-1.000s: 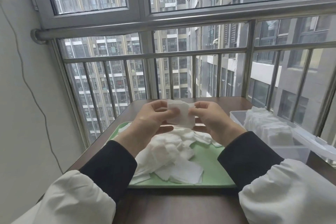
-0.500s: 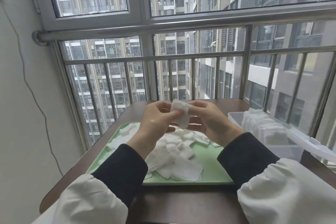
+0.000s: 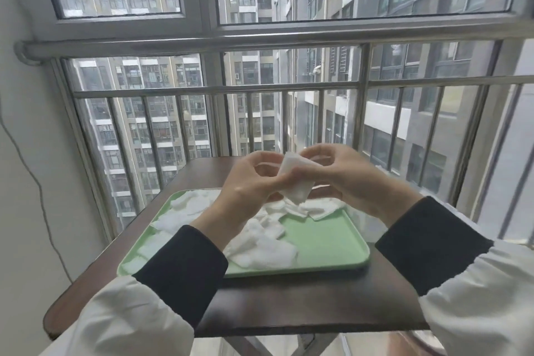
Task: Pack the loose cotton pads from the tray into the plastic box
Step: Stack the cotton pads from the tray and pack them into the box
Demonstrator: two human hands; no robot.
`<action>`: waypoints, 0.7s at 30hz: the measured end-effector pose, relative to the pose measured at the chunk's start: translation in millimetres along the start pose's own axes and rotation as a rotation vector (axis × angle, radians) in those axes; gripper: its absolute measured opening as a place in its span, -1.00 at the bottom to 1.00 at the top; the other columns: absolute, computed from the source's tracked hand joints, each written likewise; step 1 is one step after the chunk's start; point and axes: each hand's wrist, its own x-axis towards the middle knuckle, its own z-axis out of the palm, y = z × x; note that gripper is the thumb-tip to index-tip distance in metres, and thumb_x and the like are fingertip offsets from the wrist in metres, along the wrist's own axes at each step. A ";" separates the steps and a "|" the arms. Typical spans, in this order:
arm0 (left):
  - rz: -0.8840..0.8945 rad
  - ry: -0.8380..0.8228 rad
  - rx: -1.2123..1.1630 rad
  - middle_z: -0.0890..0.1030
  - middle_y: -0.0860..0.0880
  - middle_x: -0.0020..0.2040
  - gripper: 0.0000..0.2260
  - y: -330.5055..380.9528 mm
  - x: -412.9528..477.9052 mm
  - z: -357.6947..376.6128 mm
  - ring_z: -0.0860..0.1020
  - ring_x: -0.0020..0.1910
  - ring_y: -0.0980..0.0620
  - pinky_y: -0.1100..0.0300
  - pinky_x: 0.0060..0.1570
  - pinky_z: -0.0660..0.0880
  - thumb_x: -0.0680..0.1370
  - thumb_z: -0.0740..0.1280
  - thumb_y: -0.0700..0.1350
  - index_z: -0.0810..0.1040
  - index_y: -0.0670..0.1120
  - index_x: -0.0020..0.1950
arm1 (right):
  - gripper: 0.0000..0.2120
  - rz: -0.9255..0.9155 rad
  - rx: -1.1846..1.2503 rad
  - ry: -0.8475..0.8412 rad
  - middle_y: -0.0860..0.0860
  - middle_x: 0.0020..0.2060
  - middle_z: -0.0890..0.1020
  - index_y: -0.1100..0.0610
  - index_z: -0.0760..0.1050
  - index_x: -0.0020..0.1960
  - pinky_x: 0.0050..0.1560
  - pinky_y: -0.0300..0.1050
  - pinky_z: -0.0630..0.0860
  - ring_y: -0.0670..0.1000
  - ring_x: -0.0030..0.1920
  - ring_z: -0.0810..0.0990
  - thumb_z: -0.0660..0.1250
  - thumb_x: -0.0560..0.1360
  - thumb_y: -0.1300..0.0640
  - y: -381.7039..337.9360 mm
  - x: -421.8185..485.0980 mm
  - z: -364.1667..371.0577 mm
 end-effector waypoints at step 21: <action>0.093 -0.297 0.757 0.70 0.18 -0.23 -0.89 -13.6 58.8 135.4 0.64 -0.20 0.22 0.20 -0.07 0.59 0.43 0.55 -0.09 0.73 0.14 -0.21 | -0.80 0.106 -0.588 0.170 0.01 -0.09 0.72 0.14 0.60 0.09 -0.15 -0.31 0.53 -0.08 -0.08 0.66 0.45 0.48 0.30 -9.9 -64.9 -157.2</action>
